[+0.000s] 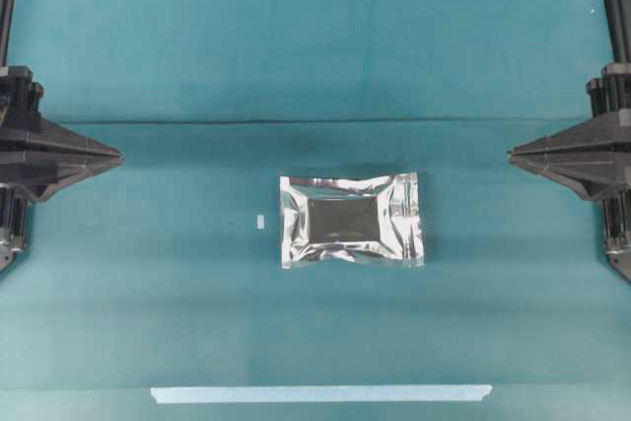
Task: Hand over the silver zip bag and make it stand upright.
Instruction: 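Move the right gripper toward the right edge of the silver bag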
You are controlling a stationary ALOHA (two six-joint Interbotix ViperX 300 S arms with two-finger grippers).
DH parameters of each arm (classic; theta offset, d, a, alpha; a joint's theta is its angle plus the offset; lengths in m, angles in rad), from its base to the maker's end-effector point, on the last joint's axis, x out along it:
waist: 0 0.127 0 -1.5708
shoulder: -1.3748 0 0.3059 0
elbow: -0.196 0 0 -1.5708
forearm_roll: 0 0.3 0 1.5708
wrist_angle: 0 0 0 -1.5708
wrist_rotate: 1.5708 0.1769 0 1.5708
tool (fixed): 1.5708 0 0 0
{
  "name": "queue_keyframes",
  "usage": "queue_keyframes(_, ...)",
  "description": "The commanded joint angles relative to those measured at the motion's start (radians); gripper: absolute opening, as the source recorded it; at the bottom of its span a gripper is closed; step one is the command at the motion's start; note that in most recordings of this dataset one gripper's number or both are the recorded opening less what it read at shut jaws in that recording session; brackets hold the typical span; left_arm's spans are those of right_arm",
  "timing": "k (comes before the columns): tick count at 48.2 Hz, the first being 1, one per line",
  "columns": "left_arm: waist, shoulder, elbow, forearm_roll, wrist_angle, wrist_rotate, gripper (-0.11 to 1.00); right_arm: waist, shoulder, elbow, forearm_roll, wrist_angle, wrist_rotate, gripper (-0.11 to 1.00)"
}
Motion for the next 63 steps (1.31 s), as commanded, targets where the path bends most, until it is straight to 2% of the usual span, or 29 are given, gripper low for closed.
queue_keyframes(1,-0.009,0.025,-0.015,0.008,0.002,-0.032,0.14,0.003,0.008,-0.006,0.009,-0.005,0.014,0.09)
queue_keyframes(3,-0.009,0.028,-0.020,0.009,0.002,-0.043,0.13,0.006,0.009,-0.009,0.055,0.003,0.032,0.07)
queue_keyframes(6,-0.009,0.037,-0.034,0.009,0.002,-0.054,0.03,0.003,0.012,-0.012,0.143,0.018,0.086,0.01)
queue_keyframes(8,-0.011,0.040,-0.041,0.009,0.002,-0.052,-0.01,0.000,0.018,-0.014,0.201,0.032,0.132,0.00)
queue_keyframes(17,-0.009,0.055,-0.069,0.009,0.038,-0.028,-0.01,-0.015,0.060,-0.017,0.462,0.110,0.318,0.00)
queue_keyframes(21,-0.011,0.077,-0.074,0.009,0.081,-0.023,-0.01,-0.017,0.094,-0.015,0.540,0.153,0.364,0.00)
queue_keyframes(26,-0.012,0.112,-0.078,0.009,0.100,-0.021,-0.01,-0.018,0.146,-0.012,0.581,0.176,0.394,0.00)
queue_keyframes(35,-0.012,0.152,-0.095,0.008,0.101,-0.021,-0.01,-0.032,0.270,0.008,0.736,0.173,0.460,0.00)
queue_keyframes(39,-0.012,0.158,-0.101,0.009,0.106,-0.020,-0.01,-0.032,0.345,0.017,0.787,0.178,0.491,0.00)
queue_keyframes(53,-0.012,0.166,-0.103,0.009,0.118,-0.020,-0.01,-0.005,0.497,0.025,0.805,0.124,0.502,0.02)
queue_keyframes(58,-0.011,0.166,-0.103,0.009,0.123,-0.020,-0.01,-0.008,0.529,0.015,0.841,0.118,0.502,0.16)
queue_keyframes(63,0.002,0.166,-0.110,0.009,0.123,-0.020,-0.01,0.003,0.568,0.006,0.879,0.132,0.503,0.45)
